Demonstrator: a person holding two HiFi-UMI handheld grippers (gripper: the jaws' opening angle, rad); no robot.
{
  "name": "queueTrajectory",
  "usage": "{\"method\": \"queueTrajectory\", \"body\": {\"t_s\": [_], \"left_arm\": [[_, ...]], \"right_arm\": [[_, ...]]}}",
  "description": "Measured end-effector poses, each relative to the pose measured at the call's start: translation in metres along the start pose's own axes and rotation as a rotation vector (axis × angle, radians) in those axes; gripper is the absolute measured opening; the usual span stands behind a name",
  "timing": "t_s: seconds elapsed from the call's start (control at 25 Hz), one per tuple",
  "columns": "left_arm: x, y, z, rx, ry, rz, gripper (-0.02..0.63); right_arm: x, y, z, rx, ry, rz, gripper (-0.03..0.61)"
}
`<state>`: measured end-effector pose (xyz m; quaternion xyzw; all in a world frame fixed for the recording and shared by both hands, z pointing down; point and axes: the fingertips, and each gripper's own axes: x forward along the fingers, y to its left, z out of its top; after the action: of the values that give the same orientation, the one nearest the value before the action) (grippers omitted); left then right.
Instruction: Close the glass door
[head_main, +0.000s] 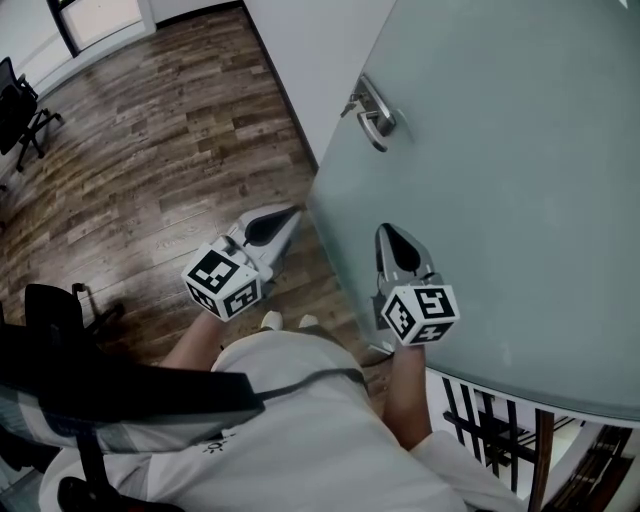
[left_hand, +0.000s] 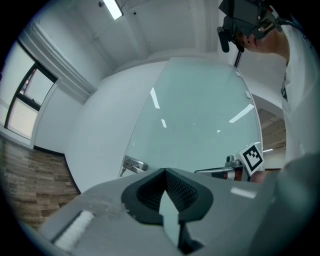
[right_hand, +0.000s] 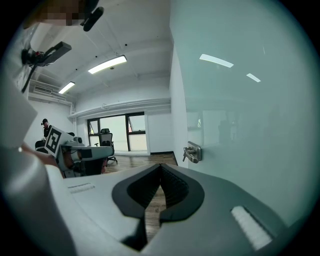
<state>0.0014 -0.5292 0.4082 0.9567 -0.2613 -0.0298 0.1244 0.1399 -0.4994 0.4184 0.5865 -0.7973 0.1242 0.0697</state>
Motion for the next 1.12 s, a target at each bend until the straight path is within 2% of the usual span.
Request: {"method": "queueTrajectory", "body": {"t_s": [0.24,0.4,0.6,0.72,0.84,1.12], "left_arm": [[0.007,0.003,-0.001,0.015,-0.003,0.025,0.005],[0.008,0.005,0.003,0.019,-0.011,0.068,0.005],[0.008,0.009,0.003,0.013,-0.023,0.121,0.005],[0.006,0.007,-0.003,0.013,-0.012,0.146,0.005],[0.003,0.011,-0.008,0.003,0.003,0.173,0.005],[0.019,0.023,-0.014,-0.021,0.026,0.211,0.005]], "right_arm": [[0.033,-0.034,-0.003,-0.091,0.061,-0.012,0.012],[0.079,-0.057,-0.007,-0.206,0.162,-0.008,0.145],[0.145,-0.083,-0.012,-0.338,0.261,-0.026,0.239],[0.170,-0.097,-0.012,-0.382,0.281,-0.061,0.249],[0.189,-0.102,-0.009,-0.381,0.288,-0.078,0.255],[0.217,-0.111,-0.025,-0.365,0.353,-0.059,0.253]]}}
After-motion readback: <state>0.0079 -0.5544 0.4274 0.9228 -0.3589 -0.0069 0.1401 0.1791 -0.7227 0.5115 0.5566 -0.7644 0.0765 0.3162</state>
